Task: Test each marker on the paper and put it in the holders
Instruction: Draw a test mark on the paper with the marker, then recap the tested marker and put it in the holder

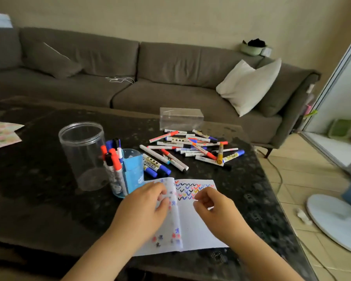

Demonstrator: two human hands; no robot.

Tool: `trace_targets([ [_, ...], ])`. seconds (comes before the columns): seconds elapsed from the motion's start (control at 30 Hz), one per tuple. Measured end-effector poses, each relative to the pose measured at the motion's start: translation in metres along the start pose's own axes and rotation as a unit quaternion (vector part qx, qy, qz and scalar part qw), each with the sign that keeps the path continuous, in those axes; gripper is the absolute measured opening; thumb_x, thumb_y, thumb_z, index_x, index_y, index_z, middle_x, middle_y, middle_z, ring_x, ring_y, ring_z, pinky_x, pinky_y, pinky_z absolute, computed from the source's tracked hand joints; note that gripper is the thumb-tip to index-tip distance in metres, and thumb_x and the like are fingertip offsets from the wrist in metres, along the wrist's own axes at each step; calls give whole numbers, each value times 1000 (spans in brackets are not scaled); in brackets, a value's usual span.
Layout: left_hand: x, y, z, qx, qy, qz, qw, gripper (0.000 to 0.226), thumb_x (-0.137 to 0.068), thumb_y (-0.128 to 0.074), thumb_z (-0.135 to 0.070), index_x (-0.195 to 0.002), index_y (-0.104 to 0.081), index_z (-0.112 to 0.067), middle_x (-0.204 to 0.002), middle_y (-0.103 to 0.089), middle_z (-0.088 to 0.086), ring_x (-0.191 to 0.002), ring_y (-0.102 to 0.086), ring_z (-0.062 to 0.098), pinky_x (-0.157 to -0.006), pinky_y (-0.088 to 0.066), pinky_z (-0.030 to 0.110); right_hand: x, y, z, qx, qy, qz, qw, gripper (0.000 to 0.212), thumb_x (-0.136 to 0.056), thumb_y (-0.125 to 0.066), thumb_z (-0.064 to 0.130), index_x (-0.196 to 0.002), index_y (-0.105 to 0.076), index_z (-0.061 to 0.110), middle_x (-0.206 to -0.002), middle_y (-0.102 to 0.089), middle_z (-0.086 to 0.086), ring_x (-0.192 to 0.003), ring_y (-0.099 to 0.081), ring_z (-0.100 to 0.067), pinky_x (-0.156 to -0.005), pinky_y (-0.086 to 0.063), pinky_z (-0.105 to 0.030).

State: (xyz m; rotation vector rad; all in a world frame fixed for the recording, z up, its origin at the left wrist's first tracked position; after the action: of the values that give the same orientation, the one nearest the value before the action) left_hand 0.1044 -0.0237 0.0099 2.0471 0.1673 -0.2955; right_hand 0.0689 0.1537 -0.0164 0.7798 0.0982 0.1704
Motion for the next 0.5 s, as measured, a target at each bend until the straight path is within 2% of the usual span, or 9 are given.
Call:
trace_targets([
  [0.07, -16, -10, -3, 2, -7, 4, 1000, 17, -95, -44, -33, -106, -55, -28, -104, -59, -13, -90, -52, 5, -79, -44, 20, -12, 3, -12, -1, -9, -7, 1000, 2, -91, -59, 26, -92, -58, 26, -89, -62, 8, -83, -58, -7, -67, -46, -14],
  [0.13, -28, -21, -3, 7, -5, 8, 1000, 18, -95, -43, -32, -108, -55, -27, -105, -58, -13, -88, -50, 3, -77, -42, 17, -26, 1, -24, 10, -21, -7, 1000, 4, -91, -59, 27, -95, -57, 28, -92, -62, 9, -83, -58, -5, -64, -46, -12],
  [0.27, -43, -45, 10, 16, 8, 25, 1000, 27, -95, -43, -31, -121, -51, -28, -111, -59, -13, -91, -50, 2, -74, -37, 14, -65, -11, -41, 51, -54, -7, 997, 19, -92, -57, 29, -111, -57, 26, -102, -60, 7, -86, -56, -6, -62, -43, -11],
  [0.4, -54, -57, 24, 29, 21, 43, 998, 30, -95, -45, -31, -125, -47, -29, -113, -57, -13, -94, -53, 4, -77, -41, 17, -117, -28, -40, 86, -47, -22, 995, 36, -94, -55, 28, -129, -52, 21, -119, -54, 1, -97, -54, -10, -73, -45, -18],
  [0.5, -60, -61, 25, 24, 25, 28, 999, 26, -94, -45, -33, -120, -48, -28, -106, -58, -11, -90, -54, 5, -75, -46, 21, -162, -42, -32, 108, -31, -33, 993, 43, -96, -51, 31, -137, -46, 18, -130, -49, -3, -115, -50, -17, -91, -43, -26],
])
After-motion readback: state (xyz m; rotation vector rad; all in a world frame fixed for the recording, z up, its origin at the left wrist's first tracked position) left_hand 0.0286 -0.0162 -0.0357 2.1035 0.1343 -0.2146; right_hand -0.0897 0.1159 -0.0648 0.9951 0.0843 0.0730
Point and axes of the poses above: each hand's wrist, its own x-axis away from the middle knuckle, its own y-axis out of the back of the hand, z = x × y, the point moved 3 cm from there along -x, towards the middle knuckle
